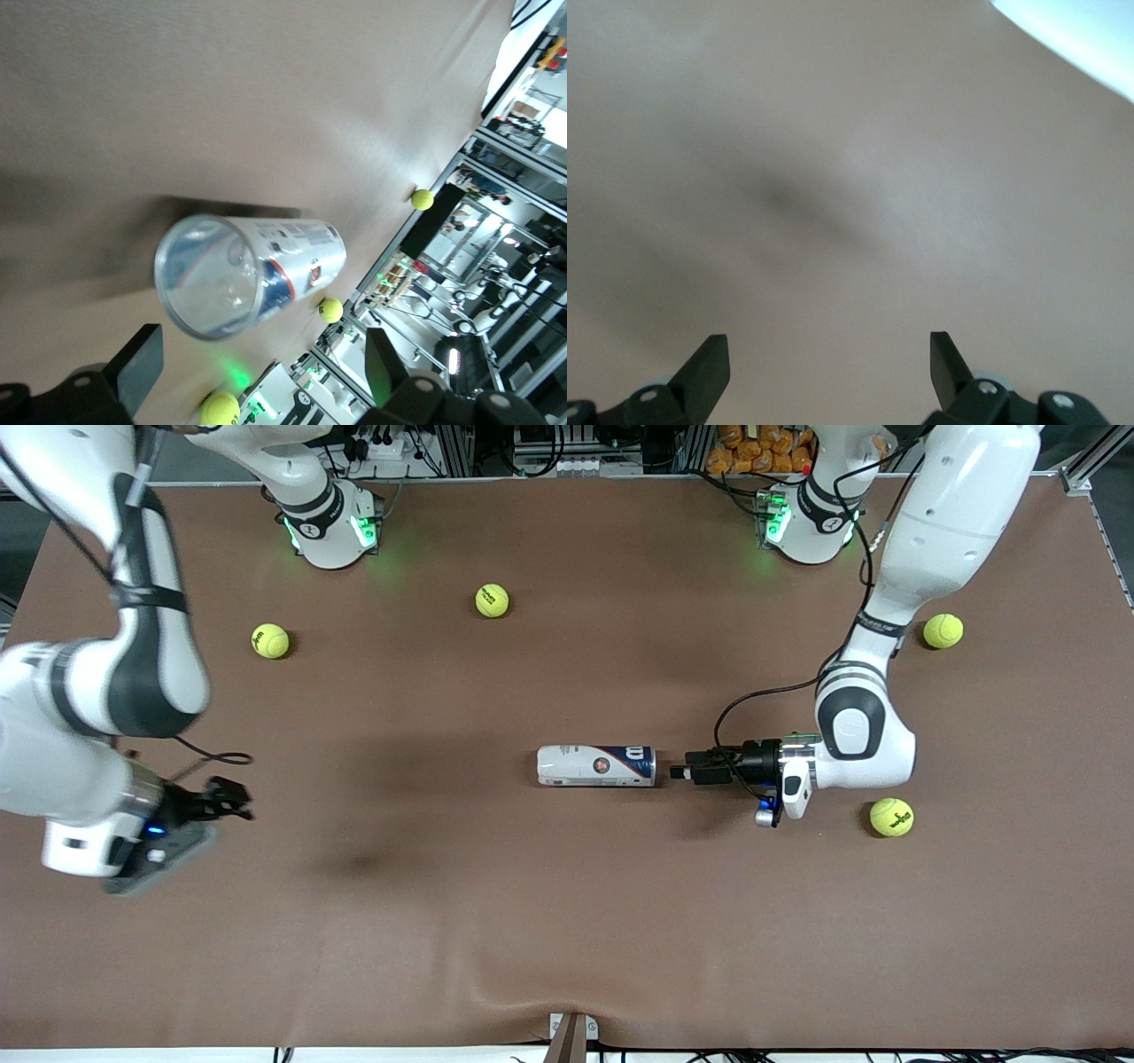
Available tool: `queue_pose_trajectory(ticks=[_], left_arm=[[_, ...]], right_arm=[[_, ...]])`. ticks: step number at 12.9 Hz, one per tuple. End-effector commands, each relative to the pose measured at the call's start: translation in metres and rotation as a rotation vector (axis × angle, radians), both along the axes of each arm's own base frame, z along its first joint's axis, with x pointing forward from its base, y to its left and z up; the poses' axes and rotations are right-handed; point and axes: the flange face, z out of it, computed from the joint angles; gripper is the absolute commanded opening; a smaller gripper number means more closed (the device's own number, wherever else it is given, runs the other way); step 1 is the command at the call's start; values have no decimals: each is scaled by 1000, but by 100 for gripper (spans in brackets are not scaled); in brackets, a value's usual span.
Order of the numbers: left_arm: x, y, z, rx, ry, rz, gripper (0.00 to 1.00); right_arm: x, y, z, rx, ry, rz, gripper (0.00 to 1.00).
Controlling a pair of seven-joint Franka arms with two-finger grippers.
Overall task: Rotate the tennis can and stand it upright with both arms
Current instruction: 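Grasp the can end with the left gripper while the right gripper withdraws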
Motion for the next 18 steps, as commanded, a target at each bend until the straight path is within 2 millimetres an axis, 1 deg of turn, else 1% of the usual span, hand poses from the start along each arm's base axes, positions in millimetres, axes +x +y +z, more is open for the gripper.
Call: queue_pose_trajectory(ticks=[1, 2, 3, 4, 5, 6, 7, 8, 9, 10, 11, 13, 14, 15, 16, 17, 18], left_arm=[[-3, -6, -15, -66, -34, 33, 88], [-5, -10, -18, -86, -22, 43, 79], [-6, -13, -21, -111, -10, 52, 75], [-7, -16, -27, -125, 2, 64, 72], [-9, -23, -30, -139, 13, 71, 71], [-9, -24, -30, -146, 17, 82, 70], [-11, -25, -34, -149, 26, 81, 68], [-13, -27, -38, -160, 34, 75, 68], [-15, -26, -42, -178, 33, 74, 68], [-16, -26, -45, -201, 31, 77, 68], [-18, -27, -48, -217, 37, 75, 65], [-19, -26, -51, -222, 38, 78, 61], [-20, -24, -58, -235, 41, 84, 60], [-23, -25, -64, -274, 40, 81, 57], [-22, -24, -69, -308, 34, 82, 55], [-23, -24, -73, -321, 33, 79, 54], [-22, -25, -73, -324, 33, 79, 54]], right_arm=[[-48, -11, 15, 23, 31, -157, 100], [-60, -9, 22, 11, 34, -214, 100], [-72, -2, 28, 0, 40, -273, 100], [-84, 28, 39, -10, 45, -311, 100], [-92, 60, 47, -51, 47, -357, 100], [-99, 85, 52, -121, 44, -410, 100], [-105, 105, 54, -181, 32, -436, 100], [-105, 106, 54, -198, 31, -448, 100], [-104, 99, 56, -197, 30, -459, 100], [-102, 88, 56, -197, 33, -477, 100], [-99, 66, 58, -188, 36, -517, 100], [-99, 32, 65, -147, 52, -572, 100], [-101, 10, 69, -108, 67, -582, 100], [-104, -12, 69, -72, 93, -577, 100], [-109, -33, 77, -37, 105, -576, 100], [-117, -49, 85, -29, 115, -589, 100], [-125, -54, 94, -28, 132, -597, 100]])
